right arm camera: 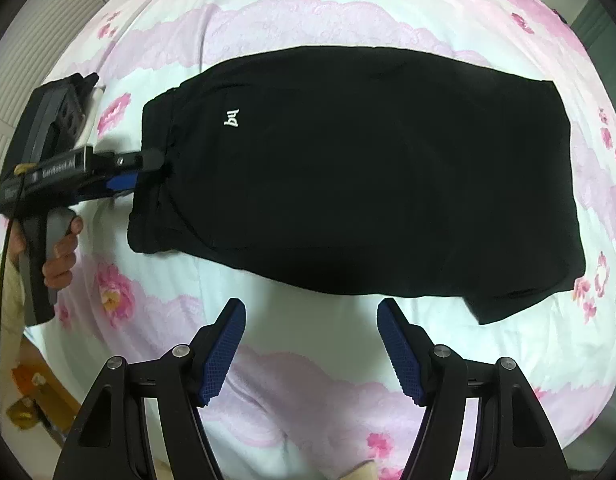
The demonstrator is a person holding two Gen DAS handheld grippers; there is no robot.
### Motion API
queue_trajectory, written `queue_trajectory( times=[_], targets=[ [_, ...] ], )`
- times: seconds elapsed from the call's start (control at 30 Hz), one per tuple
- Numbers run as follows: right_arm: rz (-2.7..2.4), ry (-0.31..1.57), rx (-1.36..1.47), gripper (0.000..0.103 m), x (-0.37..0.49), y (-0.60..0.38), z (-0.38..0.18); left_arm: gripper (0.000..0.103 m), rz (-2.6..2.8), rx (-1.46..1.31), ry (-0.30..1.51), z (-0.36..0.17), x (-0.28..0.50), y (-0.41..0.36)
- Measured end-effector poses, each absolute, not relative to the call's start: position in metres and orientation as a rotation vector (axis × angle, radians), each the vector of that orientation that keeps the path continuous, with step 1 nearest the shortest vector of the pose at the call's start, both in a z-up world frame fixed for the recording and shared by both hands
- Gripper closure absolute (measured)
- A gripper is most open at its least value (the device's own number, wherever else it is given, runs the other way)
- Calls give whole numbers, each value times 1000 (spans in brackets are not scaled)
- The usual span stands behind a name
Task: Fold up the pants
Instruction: 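Lift the hem with the left gripper and fold it over toward the waistband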
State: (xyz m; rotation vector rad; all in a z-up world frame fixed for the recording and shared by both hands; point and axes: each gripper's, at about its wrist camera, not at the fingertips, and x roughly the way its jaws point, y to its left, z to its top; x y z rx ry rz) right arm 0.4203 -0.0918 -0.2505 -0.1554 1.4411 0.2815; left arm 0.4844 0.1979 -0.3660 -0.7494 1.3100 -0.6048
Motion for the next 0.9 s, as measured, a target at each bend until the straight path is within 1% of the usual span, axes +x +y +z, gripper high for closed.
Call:
queue_trajectory(
  times=[0.17, 0.33, 0.4, 0.43, 0.47, 0.5, 0.57, 0.67, 0.9],
  targets=[
    [305, 1457, -168, 35, 418, -87, -256, 19, -660, -805, 1295, -369, 493, 184],
    [304, 1451, -176, 35, 420, -87, -256, 17, -589, -785, 1307, -367, 499, 165],
    [297, 1440, -173, 35, 424, -90, -253, 20, -568, -789, 1311, -366, 497, 168],
    [293, 1435, -168, 35, 425, -91, -251, 29, -558, -794, 1314, -365, 496, 170],
    [290, 1431, -162, 35, 425, -93, -249, 42, -535, -795, 1325, -365, 494, 174],
    [286, 1422, -152, 35, 426, -96, -246, 48, -522, -796, 1334, -365, 493, 177],
    [275, 1413, -140, 35, 428, -100, -243, 65, -501, -814, 1351, -363, 489, 186],
    [252, 1396, -112, 35, 426, -109, -236, 72, -466, -816, 1350, -349, 484, 186],
    [243, 1343, -90, 35, 419, -128, -218, 74, -388, -801, 1269, -282, 474, 177]
  ],
)
